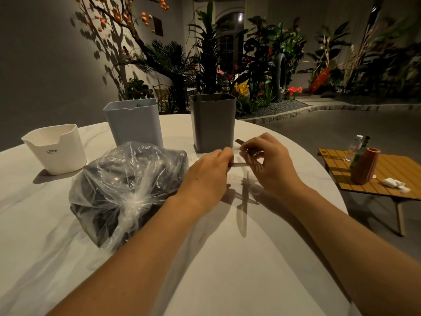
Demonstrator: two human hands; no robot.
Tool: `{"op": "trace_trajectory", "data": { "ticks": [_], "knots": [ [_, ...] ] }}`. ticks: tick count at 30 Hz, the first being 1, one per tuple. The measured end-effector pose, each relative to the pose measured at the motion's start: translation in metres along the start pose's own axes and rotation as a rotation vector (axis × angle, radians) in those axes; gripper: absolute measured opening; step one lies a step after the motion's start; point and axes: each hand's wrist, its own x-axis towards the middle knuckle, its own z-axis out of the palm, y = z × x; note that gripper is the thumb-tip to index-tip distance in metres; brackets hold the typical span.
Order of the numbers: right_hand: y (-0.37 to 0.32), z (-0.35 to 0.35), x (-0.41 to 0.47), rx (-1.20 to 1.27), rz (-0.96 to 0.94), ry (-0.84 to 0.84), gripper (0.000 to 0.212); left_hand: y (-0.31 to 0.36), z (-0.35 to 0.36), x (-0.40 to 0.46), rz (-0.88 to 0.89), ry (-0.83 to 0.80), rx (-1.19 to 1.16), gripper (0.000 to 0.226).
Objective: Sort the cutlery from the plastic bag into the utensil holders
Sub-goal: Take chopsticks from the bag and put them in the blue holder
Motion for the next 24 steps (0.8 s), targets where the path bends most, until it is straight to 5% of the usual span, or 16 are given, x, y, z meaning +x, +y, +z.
{"op": "trace_trajectory", "data": {
  "ticks": [8, 17, 24],
  "knots": [
    [-0.042, 0.002, 0.018, 0.210, -0.200, 0.227, 0.015, 0.011, -0.012, 0.014, -0.182, 0.420, -0.692, 0.004],
    [-0.066, 0.016, 0.023, 0.375, 0.076, -0.009, 0.012, 0.008, -0.016, 0.013, -0.348, 0.302, -0.783, 0.021],
    [-0.058, 0.019, 0.020, 0.649, 0.275, -0.042, 0.022, 0.011, -0.012, 0.011, -0.415, 0.216, -0.824, 0.021]
  ]
}}
